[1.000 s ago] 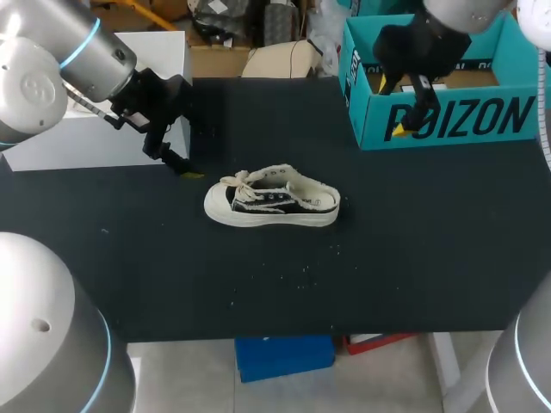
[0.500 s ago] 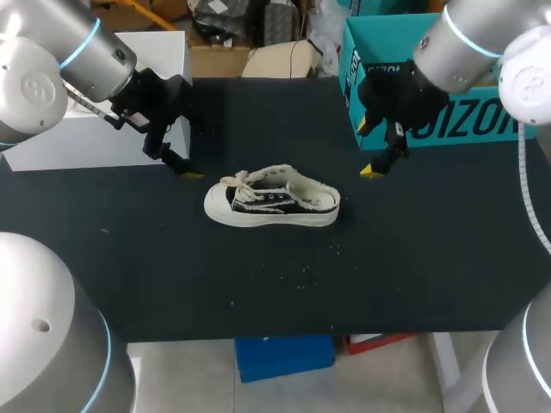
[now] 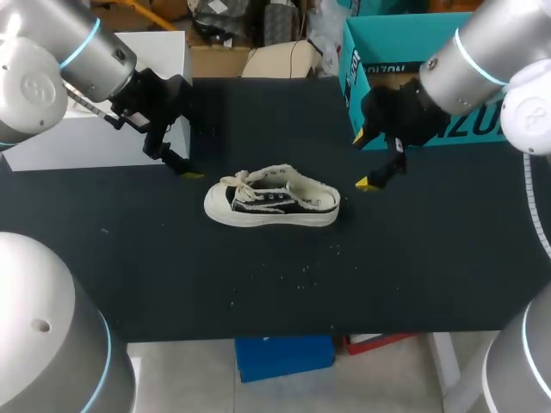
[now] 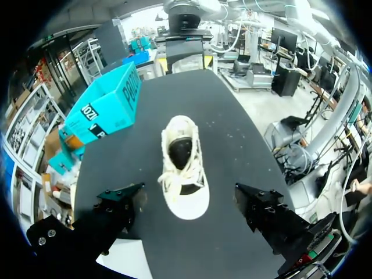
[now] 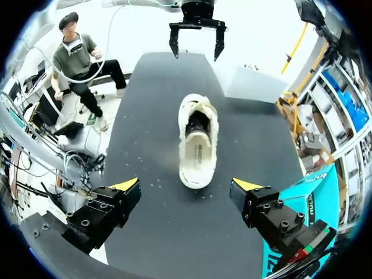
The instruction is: Take the shoe out of the shoebox, open the shoe tongue, remove and reinsert the insole, then place the shoe into the shoebox
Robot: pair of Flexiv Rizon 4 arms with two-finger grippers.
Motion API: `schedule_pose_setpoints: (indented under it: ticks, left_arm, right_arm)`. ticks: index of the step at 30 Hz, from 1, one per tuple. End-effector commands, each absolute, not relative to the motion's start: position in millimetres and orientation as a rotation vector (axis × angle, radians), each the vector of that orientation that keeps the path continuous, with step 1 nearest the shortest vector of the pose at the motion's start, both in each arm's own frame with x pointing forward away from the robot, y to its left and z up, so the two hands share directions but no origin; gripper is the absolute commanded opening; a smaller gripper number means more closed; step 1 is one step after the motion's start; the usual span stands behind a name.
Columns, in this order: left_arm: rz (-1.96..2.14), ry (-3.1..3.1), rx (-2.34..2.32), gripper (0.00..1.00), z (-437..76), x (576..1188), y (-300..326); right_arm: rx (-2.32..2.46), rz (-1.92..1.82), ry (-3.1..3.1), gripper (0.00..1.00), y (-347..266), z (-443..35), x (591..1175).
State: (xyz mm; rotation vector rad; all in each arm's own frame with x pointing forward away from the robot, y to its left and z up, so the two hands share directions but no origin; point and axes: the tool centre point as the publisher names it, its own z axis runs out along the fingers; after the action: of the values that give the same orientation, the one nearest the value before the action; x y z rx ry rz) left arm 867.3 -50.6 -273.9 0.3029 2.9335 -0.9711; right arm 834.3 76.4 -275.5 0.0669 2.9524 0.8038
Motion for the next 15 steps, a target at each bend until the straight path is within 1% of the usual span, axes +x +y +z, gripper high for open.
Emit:
schedule_pose_setpoints:
  ticks: [1,7,15]
  left_arm:
    - [-0.972,2.929,0.304,1.00,-275,867,-50]
    - [-0.972,2.929,0.304,1.00,-275,867,-50]
    - [-0.972,2.929,0.304,1.00,-275,867,-50]
  right_arm:
    - [0.071,1.188,2.810,1.00,83,-316,845]
    - [0.013,1.354,2.709,1.00,94,-339,850]
    - [0.041,1.403,2.694,1.00,104,-360,856]
